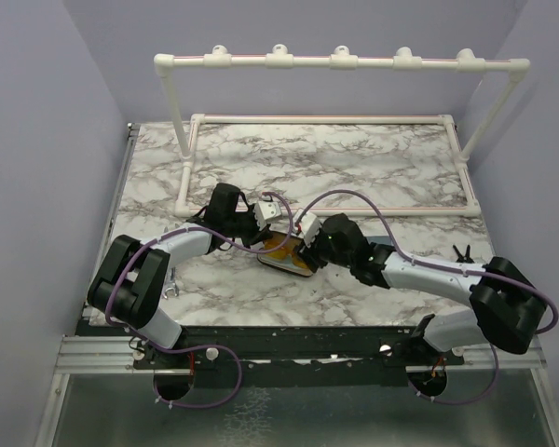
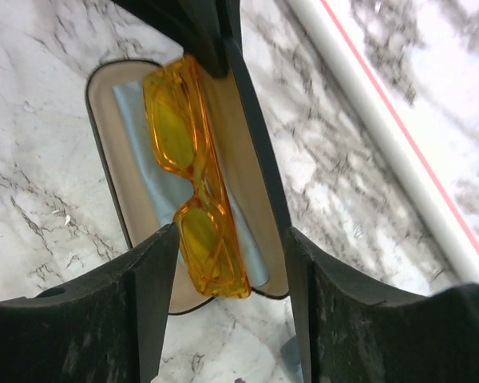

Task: Organize the sunglasses
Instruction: Adjust the sunglasses in the sunglasses case.

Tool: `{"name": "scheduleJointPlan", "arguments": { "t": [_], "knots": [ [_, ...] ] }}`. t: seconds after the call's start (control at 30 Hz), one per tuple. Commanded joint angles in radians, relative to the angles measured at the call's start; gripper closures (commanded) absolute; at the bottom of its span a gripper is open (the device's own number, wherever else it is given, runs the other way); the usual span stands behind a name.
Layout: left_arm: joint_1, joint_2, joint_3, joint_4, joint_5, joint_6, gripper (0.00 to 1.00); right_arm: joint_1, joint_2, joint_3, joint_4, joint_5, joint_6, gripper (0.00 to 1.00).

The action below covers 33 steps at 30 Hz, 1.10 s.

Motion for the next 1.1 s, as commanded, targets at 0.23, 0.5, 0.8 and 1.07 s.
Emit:
{"name": "scheduleJointPlan", "arguments": {
  "t": [0.23,0.5,0.8,1.07],
  "knots": [
    [-0.011,0.001,0.010,-0.050,0.026,0.020,1.00,0.056,0.020,-0.143,0.462,-0.047,-0.351,0.21],
    [-0.011,0.013,0.021,-0.050,0.030,0.010,1.00,0.080,0.154,-0.120,0.525,-0.032,-0.490,0.22],
    [-0.012,0.022,0.030,-0.055,0.028,0.008,1.00,0.082,0.241,-0.085,0.524,-0.023,-0.593,0.22],
    [-0.011,0.022,0.030,-0.056,0.028,0.008,1.00,0.085,0.303,-0.048,0.508,-0.036,-0.653,0.21]
  ]
}}
